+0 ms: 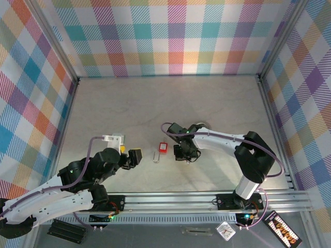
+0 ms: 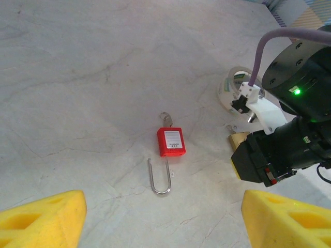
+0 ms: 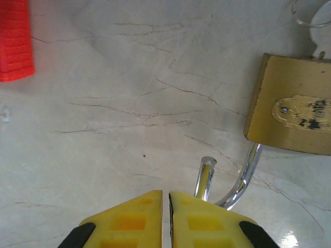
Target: Unlock with the key
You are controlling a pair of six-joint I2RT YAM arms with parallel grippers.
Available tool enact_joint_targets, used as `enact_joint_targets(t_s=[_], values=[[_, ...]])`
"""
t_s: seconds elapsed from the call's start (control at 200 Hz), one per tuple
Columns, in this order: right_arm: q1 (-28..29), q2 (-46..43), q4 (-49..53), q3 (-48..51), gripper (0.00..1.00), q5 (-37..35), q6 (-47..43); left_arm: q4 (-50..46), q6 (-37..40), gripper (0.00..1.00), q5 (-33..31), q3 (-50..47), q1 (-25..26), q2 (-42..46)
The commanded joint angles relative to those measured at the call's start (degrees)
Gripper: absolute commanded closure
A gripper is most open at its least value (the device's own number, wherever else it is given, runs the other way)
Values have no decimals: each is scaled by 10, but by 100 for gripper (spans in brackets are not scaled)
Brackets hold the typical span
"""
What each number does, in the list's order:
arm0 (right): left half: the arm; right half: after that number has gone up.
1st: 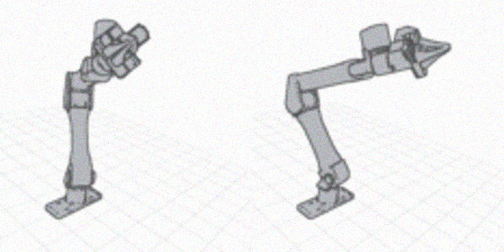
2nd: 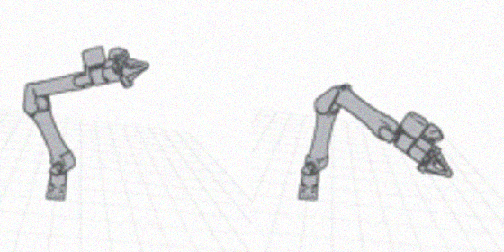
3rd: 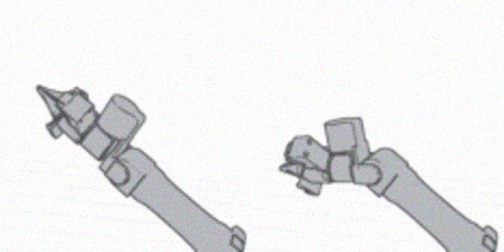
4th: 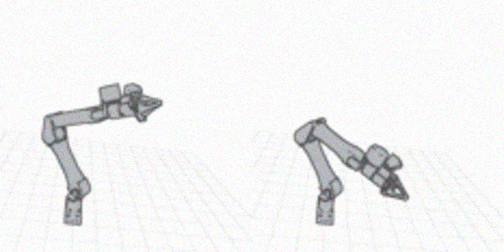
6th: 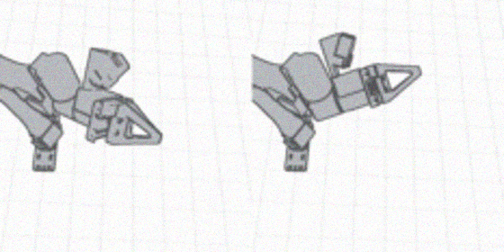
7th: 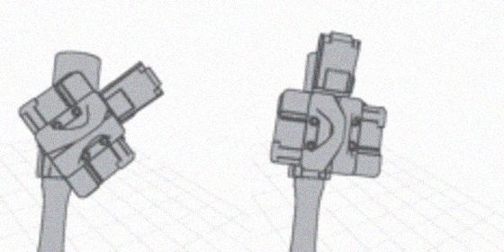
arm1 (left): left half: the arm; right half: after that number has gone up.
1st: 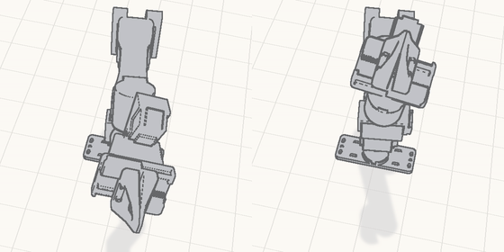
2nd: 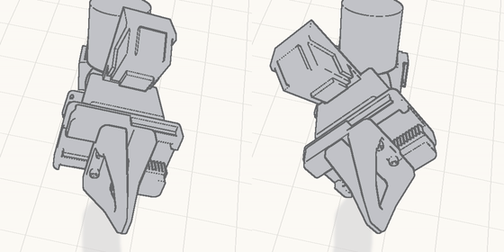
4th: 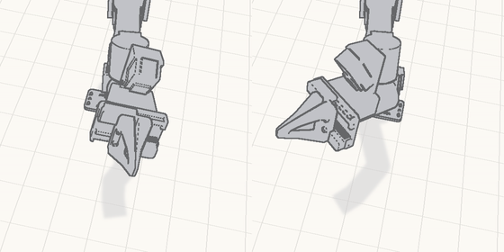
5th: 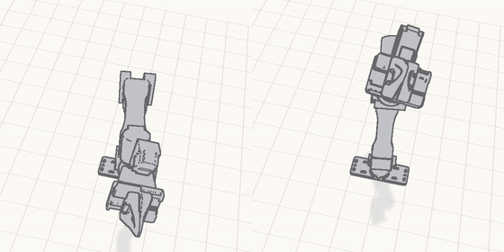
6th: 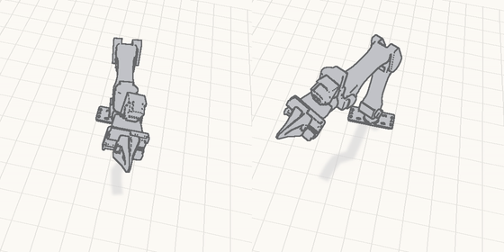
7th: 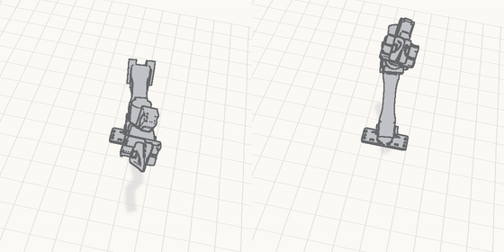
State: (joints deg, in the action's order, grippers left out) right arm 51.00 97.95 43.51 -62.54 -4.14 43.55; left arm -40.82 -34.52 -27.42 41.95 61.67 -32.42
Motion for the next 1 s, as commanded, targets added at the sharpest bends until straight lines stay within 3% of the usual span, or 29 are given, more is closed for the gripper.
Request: enact_joint_targets(t_s=[0.0, 0.345, 0.69, 0.995], values=[[1, -3, -3, 7, 87, -13, 13, -19, 4, 21, -15, 12, -4, 9], [-14, 6, -47, 29, 86, 18, 8, -26, 1, 21, -20, 3, -5, 16], [-17, -116, -15, 40, 82, 17, 15, -32, -4, 21, -25, 0, -5, 27], [-35, -87, -18, 76, 82, 10, 3, -29, -3, 21, -26, 1, -5, 26]])
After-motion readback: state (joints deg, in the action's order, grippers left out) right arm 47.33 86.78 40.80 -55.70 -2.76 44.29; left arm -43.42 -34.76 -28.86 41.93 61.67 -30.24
